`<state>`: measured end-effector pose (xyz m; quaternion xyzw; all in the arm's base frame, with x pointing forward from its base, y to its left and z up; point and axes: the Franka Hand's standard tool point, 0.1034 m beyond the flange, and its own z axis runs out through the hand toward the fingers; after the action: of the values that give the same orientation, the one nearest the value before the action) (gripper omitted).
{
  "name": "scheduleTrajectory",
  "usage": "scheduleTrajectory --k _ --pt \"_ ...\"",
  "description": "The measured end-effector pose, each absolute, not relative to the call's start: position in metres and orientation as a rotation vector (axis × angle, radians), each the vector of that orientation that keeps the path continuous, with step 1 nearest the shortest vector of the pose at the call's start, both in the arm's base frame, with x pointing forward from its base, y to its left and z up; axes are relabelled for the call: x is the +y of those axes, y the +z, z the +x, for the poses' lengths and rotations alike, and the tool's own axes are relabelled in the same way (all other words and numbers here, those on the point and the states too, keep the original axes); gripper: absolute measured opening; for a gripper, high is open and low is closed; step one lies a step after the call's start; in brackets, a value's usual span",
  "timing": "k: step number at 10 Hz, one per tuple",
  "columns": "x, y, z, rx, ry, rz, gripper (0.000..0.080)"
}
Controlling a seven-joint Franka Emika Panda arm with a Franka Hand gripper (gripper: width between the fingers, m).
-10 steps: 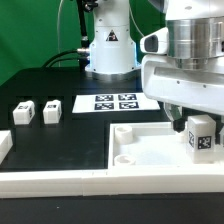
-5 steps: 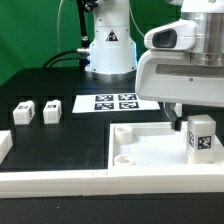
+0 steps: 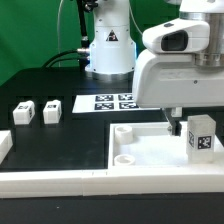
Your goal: Assemble one leg
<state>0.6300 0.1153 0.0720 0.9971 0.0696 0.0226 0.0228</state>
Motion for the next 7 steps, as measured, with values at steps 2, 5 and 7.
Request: scheduleTrajectory --k 2,5,7 --pt "0.1153 0.0719 0.6299 0.210 0.070 3.088 0.0513" --pt "0.1151 0.0716 0.6298 0.210 0.069 3.088 0.0290" --pt "0.1151 0.0716 0.6298 0.167 0.070 3.092 0.0290"
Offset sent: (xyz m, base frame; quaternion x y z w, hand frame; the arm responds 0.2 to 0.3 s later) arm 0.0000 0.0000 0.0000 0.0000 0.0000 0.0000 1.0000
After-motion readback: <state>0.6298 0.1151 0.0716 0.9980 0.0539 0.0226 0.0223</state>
